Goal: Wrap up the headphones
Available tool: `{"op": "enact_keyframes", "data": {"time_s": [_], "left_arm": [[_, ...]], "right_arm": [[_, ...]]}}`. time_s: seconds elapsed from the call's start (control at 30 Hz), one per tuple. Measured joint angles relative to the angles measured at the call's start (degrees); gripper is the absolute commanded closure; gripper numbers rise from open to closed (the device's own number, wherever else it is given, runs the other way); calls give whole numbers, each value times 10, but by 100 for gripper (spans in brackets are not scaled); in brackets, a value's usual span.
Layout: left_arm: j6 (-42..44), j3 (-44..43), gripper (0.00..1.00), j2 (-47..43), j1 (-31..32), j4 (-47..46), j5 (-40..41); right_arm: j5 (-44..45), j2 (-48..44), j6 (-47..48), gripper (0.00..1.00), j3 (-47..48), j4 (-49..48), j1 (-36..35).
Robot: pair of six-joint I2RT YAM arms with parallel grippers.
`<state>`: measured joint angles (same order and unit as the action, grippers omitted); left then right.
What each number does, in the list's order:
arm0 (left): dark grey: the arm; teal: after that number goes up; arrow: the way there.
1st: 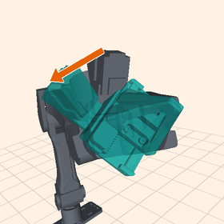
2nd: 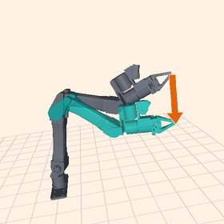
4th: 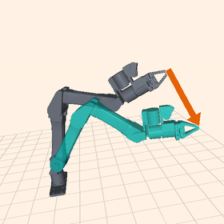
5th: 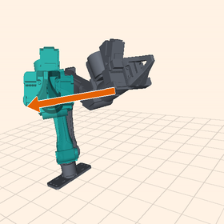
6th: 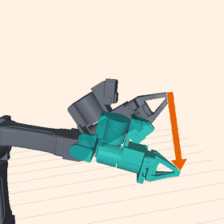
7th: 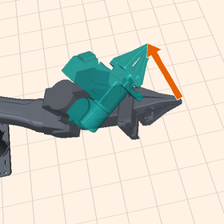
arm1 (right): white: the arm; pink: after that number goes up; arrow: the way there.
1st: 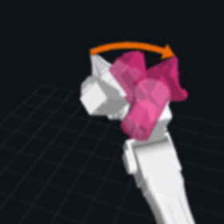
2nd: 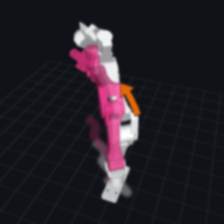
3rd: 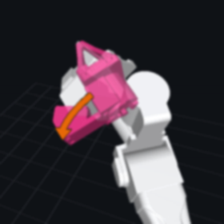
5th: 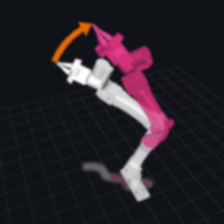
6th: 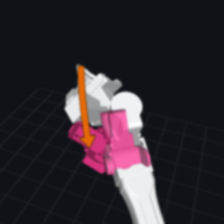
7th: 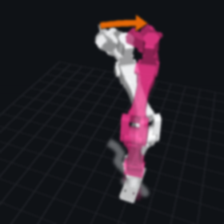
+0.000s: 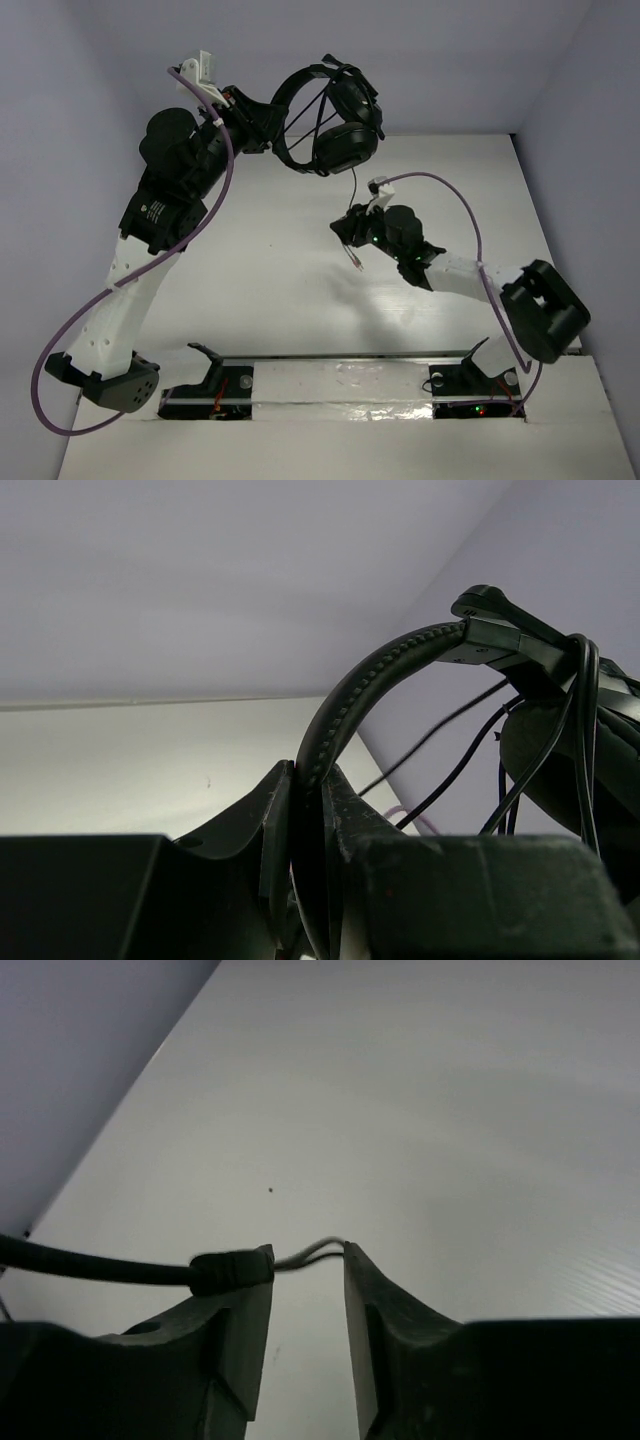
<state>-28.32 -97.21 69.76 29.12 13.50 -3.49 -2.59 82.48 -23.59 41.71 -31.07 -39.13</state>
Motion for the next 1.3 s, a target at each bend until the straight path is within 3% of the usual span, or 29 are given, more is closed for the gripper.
{"op": "enact_keyframes", "data": {"time_s": [0.13, 0.3, 0.33, 0.4, 0.47, 0.73, 0.83, 0.87, 0.97, 1.13, 1.3], "left_arm": [[-1, 0, 100, 0, 0, 1, 0], [-1, 1, 100, -3, 0, 3, 6], [-2, 1, 100, -5, 0, 3, 6], [-3, 2, 100, -9, 0, 4, 5], [-3, 2, 100, -13, 0, 5, 5], [-3, 2, 100, -22, 0, 5, 4], [-5, 2, 100, -22, 0, 5, 2], [-5, 2, 100, -22, 0, 5, 1], [-6, 2, 100, -22, 0, 5, 2], [-3, 2, 100, -22, 0, 5, 32], [9, 25, 100, -22, 0, -18, 113]], "right_arm": [[-40, 66, -23, 64, 19, -46, -7], [-77, 94, -48, 75, 17, -148, -14], [-78, 100, -49, 72, 19, -163, -16], [-77, 110, -46, 47, 28, -173, -17], [-77, 114, -37, 34, 44, -166, -18], [-28, 112, -25, 32, 73, -147, -18], [-9, 114, -22, 48, 73, -142, -18], [-8, 114, -20, 72, 73, -143, -18], [-10, 115, -22, 98, 73, -144, -18], [-28, 112, -34, 100, 55, -147, -31], [-27, 95, -39, 100, 38, -96, -74]]}}
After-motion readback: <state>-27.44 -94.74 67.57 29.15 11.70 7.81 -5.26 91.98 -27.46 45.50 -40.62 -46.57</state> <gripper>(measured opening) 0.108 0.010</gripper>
